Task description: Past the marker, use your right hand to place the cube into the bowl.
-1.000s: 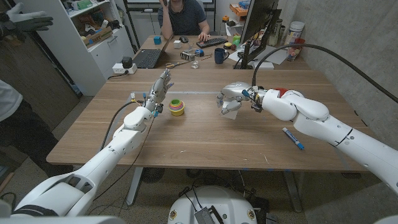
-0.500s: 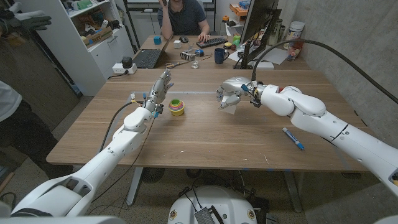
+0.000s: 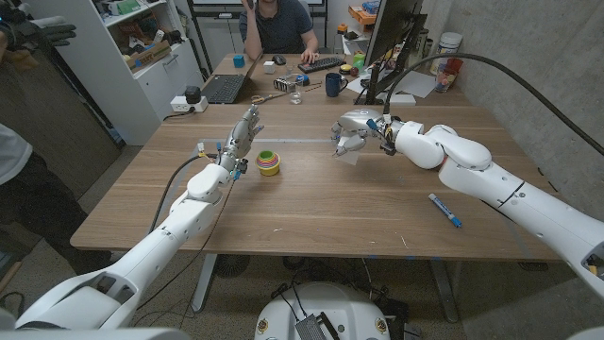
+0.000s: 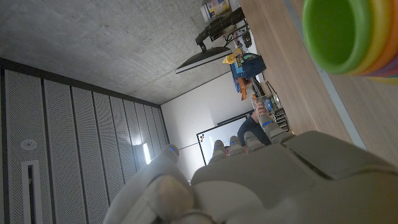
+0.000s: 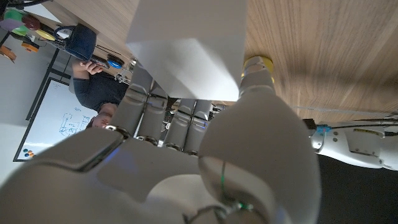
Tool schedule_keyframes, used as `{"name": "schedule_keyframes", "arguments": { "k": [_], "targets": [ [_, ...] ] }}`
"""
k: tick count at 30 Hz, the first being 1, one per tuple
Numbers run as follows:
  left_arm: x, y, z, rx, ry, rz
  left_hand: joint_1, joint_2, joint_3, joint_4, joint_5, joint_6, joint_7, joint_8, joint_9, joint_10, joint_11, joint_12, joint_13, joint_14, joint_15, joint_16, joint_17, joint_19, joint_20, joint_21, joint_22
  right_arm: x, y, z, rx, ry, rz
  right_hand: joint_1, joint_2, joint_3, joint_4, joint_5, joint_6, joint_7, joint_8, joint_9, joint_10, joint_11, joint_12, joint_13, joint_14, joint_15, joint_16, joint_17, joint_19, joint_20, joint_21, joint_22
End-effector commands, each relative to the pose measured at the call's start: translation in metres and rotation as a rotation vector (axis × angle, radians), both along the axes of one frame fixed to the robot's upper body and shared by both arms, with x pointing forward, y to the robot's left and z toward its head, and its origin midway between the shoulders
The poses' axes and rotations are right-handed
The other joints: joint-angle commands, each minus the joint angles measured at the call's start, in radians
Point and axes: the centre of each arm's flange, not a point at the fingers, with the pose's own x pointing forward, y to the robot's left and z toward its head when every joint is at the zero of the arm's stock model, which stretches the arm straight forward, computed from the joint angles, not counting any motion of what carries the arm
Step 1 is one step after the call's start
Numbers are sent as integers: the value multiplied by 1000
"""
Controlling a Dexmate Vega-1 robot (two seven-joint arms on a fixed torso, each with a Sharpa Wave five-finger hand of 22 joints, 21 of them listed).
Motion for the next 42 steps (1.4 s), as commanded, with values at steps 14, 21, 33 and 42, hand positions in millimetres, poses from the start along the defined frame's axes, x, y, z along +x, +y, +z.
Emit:
{"name": "schedule_keyframes", "arguments": {
  "k": [14,21,33,42],
  "targets": [
    [-7,0,-3,-5,-4,2,-9,-5,-5,3,9,-4,1,-1,4,-14,2,7,3,-50,7,6,4,-5,-2,-5,3,2,-27,35,98,-55,-60,271,262,0,10,-4,17,-1,6,4,12,-1,3,5,204,-277,-2,9,31,-167,15,-1],
    [-9,-1,-3,-1,-6,1,-9,-5,-5,3,9,-3,2,-1,4,-14,6,7,3,-51,7,6,4,-5,-2,-5,3,10,-33,41,114,-41,-78,271,262,-1,12,-5,21,0,8,4,16,-1,4,6,207,-276,-2,11,31,-168,19,-3],
    [-11,-2,-3,0,-11,0,-10,-5,-6,3,9,-4,3,-1,4,-14,4,7,3,-50,7,6,4,-5,-2,-5,3,23,-42,47,135,-29,-124,274,263,-3,16,-6,28,2,11,4,21,-1,3,6,212,-275,-3,15,31,-168,25,-7],
    [-11,-2,-3,-1,-11,0,-10,-5,-6,2,10,-3,3,-1,4,-14,6,7,3,-51,7,6,4,-5,-2,-6,3,35,-56,52,167,-9,-166,277,265,-4,19,-7,32,2,14,6,25,-3,3,7,217,-276,-3,19,31,-168,29,-11]
  ]
}}
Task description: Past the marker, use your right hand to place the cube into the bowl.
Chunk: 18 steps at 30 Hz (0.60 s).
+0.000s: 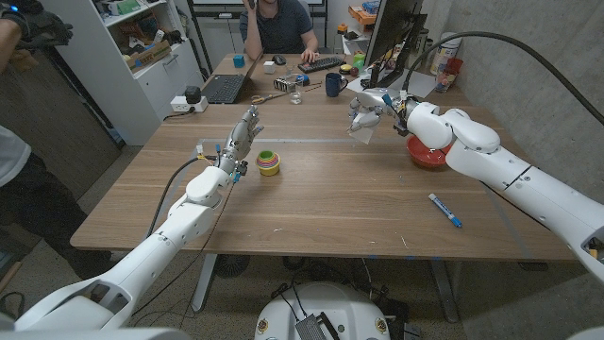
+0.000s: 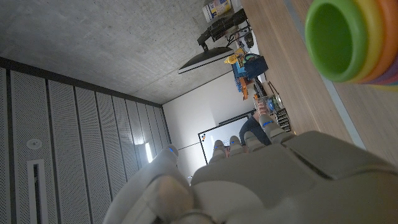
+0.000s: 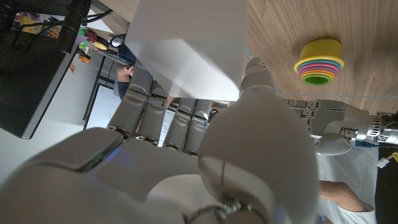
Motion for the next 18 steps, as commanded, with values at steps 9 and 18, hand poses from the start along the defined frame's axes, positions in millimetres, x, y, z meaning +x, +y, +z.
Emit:
{"name": "schedule_keyframes", "arguments": {
  "k": [9,18],
  "targets": [
    [-1,1,0,2,0,2,-5,1,-3,-2,4,-3,3,-1,4,-14,5,4,3,-50,7,6,4,-4,-2,-6,3,22,-36,14,86,25,-115,278,265,-1,11,-3,11,1,8,4,14,1,3,3,211,-281,3,7,35,-165,13,-2],
    [0,1,1,3,-2,2,-5,1,-4,-2,4,-3,3,-1,4,-14,5,4,3,-50,7,6,4,-4,-2,-6,3,29,-58,18,135,35,-168,278,265,-2,15,-4,15,2,9,4,18,3,3,5,213,-281,2,10,35,-165,17,-6]
  ]
}}
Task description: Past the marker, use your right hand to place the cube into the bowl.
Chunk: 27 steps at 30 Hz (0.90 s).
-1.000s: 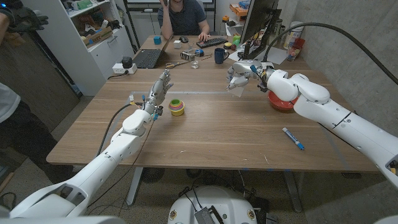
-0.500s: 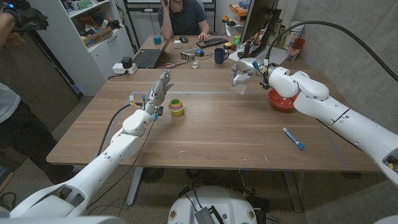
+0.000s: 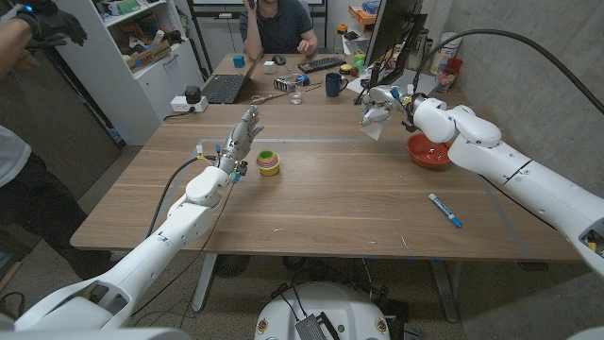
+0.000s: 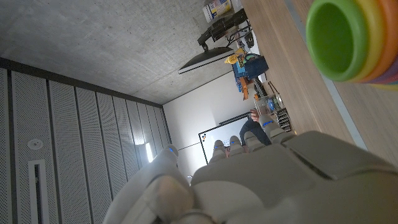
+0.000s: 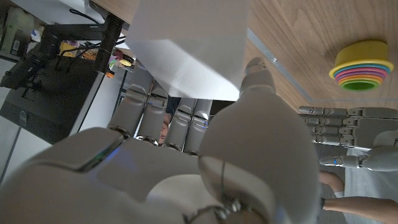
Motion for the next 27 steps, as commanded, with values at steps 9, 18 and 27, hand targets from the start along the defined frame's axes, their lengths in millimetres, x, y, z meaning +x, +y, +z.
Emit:
{"name": "schedule_keyframes", "arguments": {
  "k": [9,18,27],
  "targets": [
    [2,2,1,6,2,1,-5,1,-4,-3,4,-2,3,-1,3,-14,7,4,3,-50,7,6,4,-4,-2,-6,3,18,-42,5,81,31,-108,280,266,2,8,-2,18,-1,9,5,14,5,4,7,211,-282,6,7,37,-165,10,-1],
    [1,4,2,7,2,7,-5,1,-5,-3,4,-3,1,-1,3,-14,5,4,3,-51,7,6,4,-4,-2,-7,3,22,-60,5,117,35,-152,282,266,1,11,-3,23,1,12,4,18,7,3,7,215,-282,6,11,40,-166,15,-4],
    [2,5,3,2,0,4,-6,1,-5,-3,5,-1,3,-1,3,-14,5,4,3,-51,7,6,4,-4,-2,-7,3,20,-78,6,138,17,-198,284,265,0,12,-3,24,2,13,5,19,3,3,9,216,-282,5,13,39,-165,17,-8]
  ]
}}
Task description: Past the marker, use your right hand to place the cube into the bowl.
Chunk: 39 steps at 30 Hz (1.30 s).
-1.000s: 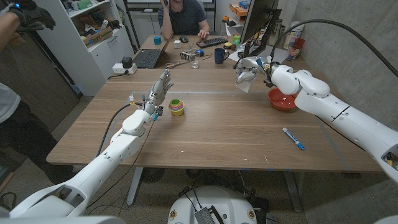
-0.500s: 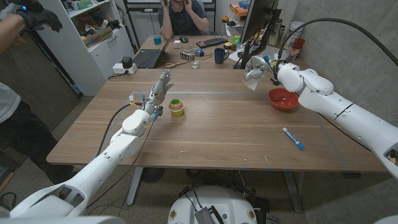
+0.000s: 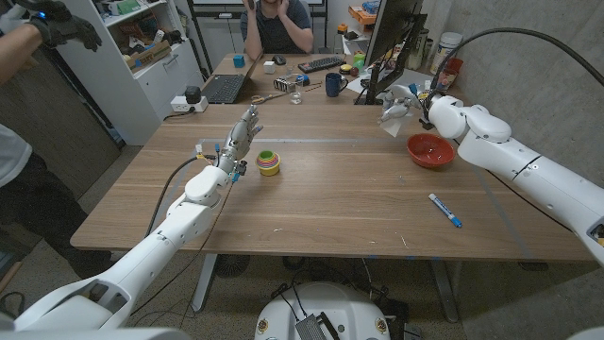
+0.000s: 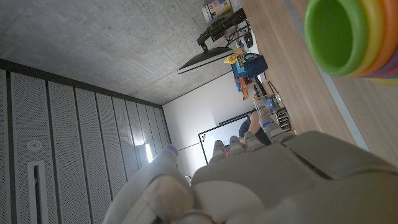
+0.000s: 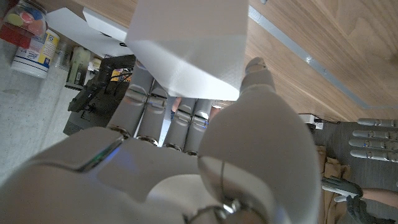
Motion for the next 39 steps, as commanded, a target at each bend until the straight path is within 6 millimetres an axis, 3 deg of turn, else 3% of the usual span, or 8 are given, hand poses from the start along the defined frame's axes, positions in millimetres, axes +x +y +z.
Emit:
{"name": "schedule_keyframes", "arguments": {
  "k": [1,21,39],
  "targets": [
    [1,3,1,-1,1,1,-6,1,-1,1,5,-1,3,-1,3,-15,5,3,3,-51,7,6,4,-4,-2,0,3,1,-32,1,40,-1,-73,274,266,-1,4,-3,8,-3,6,6,9,1,3,4,212,-285,4,4,39,-165,6,2],
    [7,0,4,8,0,-19,-7,1,-3,1,5,0,3,-1,3,-14,6,4,3,-51,7,6,4,-4,-2,0,3,-7,-73,-9,107,12,-135,276,265,-4,10,-5,14,-2,8,5,12,5,1,8,216,-285,2,9,41,-165,12,-6],
    [9,4,3,9,8,-13,-8,1,-4,1,5,1,3,-1,3,-13,6,4,3,-51,8,6,4,-4,-1,-1,3,1,-94,-19,141,45,-222,279,263,-6,13,-5,29,12,18,8,13,7,-2,10,215,-285,-2,12,39,-165,13,-13]
  ]
}}
